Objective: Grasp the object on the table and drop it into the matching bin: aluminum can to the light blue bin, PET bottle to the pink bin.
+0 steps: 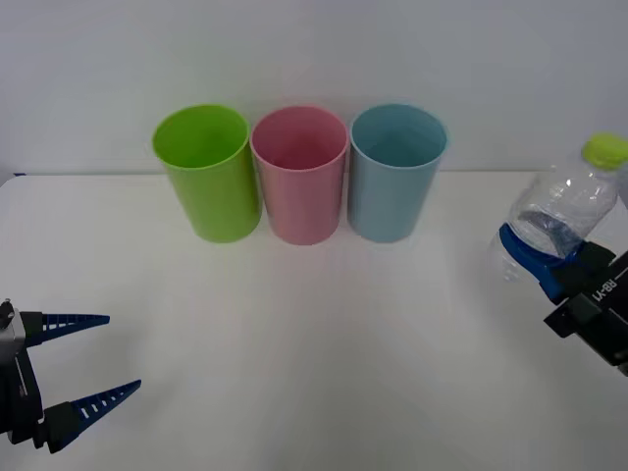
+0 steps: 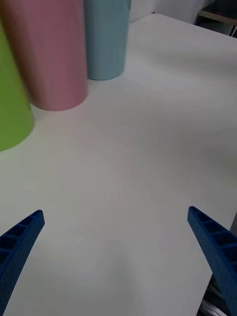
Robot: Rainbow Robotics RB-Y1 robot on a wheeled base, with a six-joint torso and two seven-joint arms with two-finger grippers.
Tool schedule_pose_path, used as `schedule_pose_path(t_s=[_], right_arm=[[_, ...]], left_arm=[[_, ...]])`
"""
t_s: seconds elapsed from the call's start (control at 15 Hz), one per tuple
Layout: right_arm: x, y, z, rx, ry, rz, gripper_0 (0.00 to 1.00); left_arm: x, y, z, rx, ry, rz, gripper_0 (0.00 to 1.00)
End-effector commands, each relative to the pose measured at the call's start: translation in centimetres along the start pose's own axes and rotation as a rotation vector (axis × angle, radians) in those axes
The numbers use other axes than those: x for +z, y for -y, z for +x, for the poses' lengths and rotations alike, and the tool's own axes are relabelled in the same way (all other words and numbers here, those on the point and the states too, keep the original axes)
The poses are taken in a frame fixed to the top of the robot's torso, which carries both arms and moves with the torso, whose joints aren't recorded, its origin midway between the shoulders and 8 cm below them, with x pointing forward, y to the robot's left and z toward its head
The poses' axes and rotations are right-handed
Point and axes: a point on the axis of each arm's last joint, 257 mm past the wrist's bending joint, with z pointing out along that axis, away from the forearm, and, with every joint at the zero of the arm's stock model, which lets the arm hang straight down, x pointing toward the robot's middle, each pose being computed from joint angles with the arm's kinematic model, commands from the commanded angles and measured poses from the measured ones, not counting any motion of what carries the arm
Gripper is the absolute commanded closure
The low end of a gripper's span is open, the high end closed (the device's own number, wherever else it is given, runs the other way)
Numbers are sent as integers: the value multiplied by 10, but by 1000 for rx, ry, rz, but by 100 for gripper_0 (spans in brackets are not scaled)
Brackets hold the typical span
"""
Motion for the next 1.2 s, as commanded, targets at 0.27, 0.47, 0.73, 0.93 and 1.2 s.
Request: schedule_pose_path(t_s=[0.27, 0.47, 0.73, 0.93, 1.2], right_arm=[[55, -8, -53, -10, 58, -31, 100], [100, -13, -59, 28, 71, -60, 100], [165, -12, -48, 36, 83, -78, 100], [212, -11, -43, 34, 82, -76, 100], [264, -21, -36, 48, 70, -80, 100]], left_arm=[[0, 0, 0, 0, 0, 0, 0], [0, 0, 0, 0, 0, 0, 0], [0, 0, 0, 0, 0, 0, 0], [0, 0, 0, 0, 0, 0, 0], [0, 0, 0, 0, 0, 0, 0]])
